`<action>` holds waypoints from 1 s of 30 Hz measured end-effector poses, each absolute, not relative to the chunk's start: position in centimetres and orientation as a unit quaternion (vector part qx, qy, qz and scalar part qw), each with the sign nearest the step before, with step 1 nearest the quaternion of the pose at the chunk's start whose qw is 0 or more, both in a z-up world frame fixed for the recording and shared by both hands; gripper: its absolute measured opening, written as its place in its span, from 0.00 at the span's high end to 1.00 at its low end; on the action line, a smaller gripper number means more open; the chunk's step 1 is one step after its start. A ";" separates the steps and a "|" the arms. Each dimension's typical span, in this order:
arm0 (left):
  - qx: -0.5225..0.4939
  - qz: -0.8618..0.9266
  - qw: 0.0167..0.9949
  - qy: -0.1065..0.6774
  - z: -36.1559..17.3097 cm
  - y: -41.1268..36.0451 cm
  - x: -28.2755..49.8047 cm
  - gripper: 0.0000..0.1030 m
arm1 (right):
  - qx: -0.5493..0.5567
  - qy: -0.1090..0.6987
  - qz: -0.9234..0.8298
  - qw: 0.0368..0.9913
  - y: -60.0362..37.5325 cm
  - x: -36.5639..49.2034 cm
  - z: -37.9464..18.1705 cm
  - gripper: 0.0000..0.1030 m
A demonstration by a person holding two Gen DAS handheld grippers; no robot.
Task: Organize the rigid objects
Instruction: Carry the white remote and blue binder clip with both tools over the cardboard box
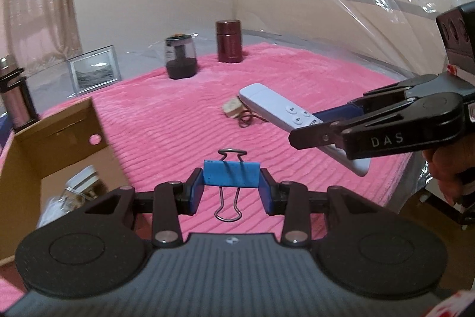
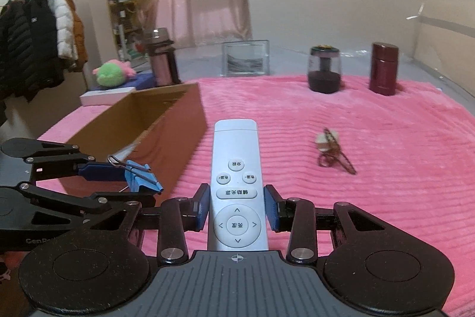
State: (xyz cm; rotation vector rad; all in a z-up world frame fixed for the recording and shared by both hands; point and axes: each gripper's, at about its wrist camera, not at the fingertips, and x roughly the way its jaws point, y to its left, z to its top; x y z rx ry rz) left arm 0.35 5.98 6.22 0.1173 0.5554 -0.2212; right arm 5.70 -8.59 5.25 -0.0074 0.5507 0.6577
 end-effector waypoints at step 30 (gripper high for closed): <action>0.003 0.042 0.969 0.244 9.9 22.5 -4.9 0.67 | -0.054 0.253 0.452 0.854 9.2 6.5 6.6 0.66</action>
